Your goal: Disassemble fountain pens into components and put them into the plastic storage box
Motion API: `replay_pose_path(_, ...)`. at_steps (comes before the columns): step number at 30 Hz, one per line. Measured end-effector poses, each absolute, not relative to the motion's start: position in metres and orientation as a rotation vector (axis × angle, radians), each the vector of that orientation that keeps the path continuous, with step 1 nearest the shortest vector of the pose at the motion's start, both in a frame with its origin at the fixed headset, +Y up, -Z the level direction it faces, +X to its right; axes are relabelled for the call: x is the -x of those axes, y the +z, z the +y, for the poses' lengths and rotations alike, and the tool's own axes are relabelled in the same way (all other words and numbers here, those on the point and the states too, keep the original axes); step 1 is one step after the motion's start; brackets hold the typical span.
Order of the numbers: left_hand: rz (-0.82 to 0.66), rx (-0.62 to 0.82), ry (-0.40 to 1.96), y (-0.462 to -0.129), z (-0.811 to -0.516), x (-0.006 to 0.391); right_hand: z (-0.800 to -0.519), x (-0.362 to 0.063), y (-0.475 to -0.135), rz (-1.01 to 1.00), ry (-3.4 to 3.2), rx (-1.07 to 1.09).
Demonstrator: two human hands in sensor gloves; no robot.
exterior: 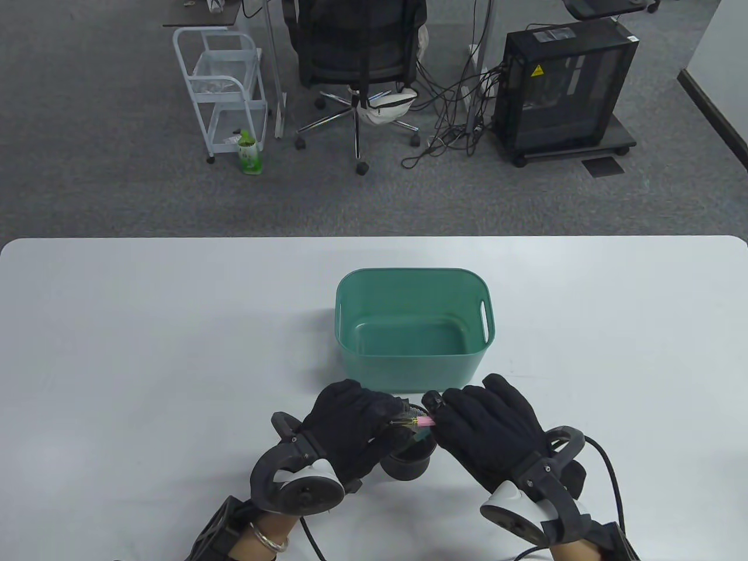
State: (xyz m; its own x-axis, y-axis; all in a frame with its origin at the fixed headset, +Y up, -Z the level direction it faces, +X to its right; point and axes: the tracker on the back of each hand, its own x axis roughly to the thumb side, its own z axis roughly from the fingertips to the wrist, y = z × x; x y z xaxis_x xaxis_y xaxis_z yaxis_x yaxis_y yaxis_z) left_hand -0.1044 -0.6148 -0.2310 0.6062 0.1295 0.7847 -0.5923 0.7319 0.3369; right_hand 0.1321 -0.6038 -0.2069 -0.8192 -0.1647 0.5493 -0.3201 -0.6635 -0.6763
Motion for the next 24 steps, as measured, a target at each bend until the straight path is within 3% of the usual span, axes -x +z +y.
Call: replay_pose_path(24,-0.827,-0.633,0.411,-0.2277,-0.6152,0.1007,-0.6028,-0.1341,-0.2077,-1.257,2.634,-0.894)
